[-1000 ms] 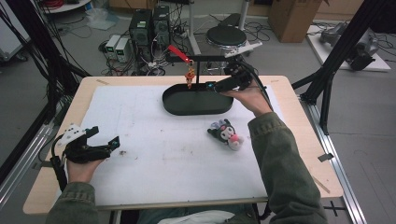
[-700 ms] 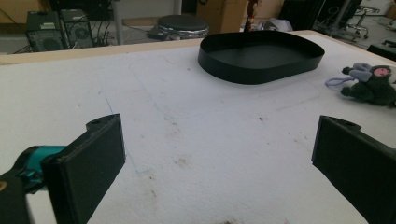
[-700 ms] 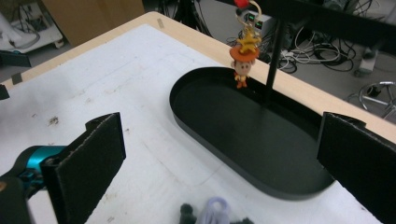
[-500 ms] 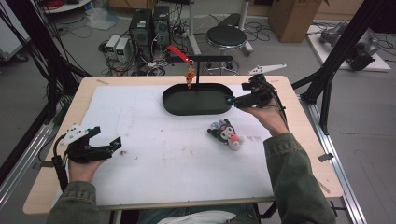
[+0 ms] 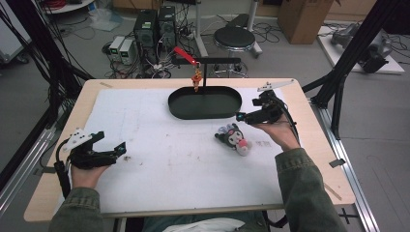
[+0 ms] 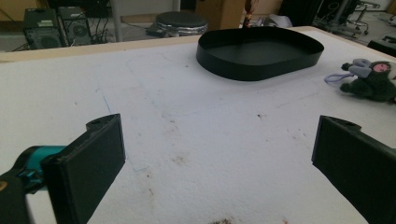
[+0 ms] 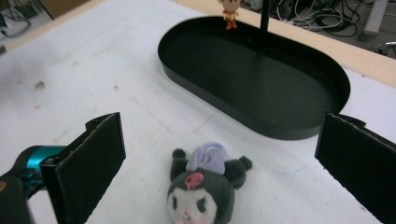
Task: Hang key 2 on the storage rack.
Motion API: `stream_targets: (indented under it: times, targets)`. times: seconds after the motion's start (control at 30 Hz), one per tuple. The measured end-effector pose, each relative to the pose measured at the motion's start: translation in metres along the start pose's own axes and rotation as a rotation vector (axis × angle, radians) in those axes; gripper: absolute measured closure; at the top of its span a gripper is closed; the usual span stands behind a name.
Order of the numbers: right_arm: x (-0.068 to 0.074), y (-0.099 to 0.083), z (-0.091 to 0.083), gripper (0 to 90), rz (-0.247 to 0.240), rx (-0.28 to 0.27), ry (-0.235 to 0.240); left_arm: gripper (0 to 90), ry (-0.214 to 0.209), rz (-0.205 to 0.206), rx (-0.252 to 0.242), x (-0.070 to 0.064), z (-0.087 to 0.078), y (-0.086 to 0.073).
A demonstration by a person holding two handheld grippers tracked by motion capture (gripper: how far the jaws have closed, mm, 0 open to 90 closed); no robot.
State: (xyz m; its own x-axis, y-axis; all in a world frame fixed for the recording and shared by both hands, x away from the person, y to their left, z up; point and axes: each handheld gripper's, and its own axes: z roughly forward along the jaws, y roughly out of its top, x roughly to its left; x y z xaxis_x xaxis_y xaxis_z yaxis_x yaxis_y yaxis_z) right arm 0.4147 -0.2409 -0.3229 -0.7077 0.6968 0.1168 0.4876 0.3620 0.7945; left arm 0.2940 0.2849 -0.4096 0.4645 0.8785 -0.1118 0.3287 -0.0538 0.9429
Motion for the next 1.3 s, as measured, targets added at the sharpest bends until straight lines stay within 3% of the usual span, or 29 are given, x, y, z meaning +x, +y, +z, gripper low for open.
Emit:
stream_targets:
  times: [0.57,0.9,1.1,1.3]
  targets:
    - [0.006,-0.032,0.02,0.7,-0.012,0.113,0.012,3.2,0.003,0.0,0.004,-0.001,0.0,0.0]
    - [0.016,-0.039,0.034,0.7,-0.058,0.222,-0.022,3.1,0.003,0.001,0.002,-0.001,0.0,0.0]
    - [0.015,-0.055,0.043,0.6,-0.034,0.281,-0.027,3.1,0.001,-0.002,0.004,-0.001,0.0,0.0]
    - [0.016,-0.068,0.046,0.7,-0.065,0.336,-0.069,3.2,-0.003,-0.001,0.008,-0.001,0.0,0.0]
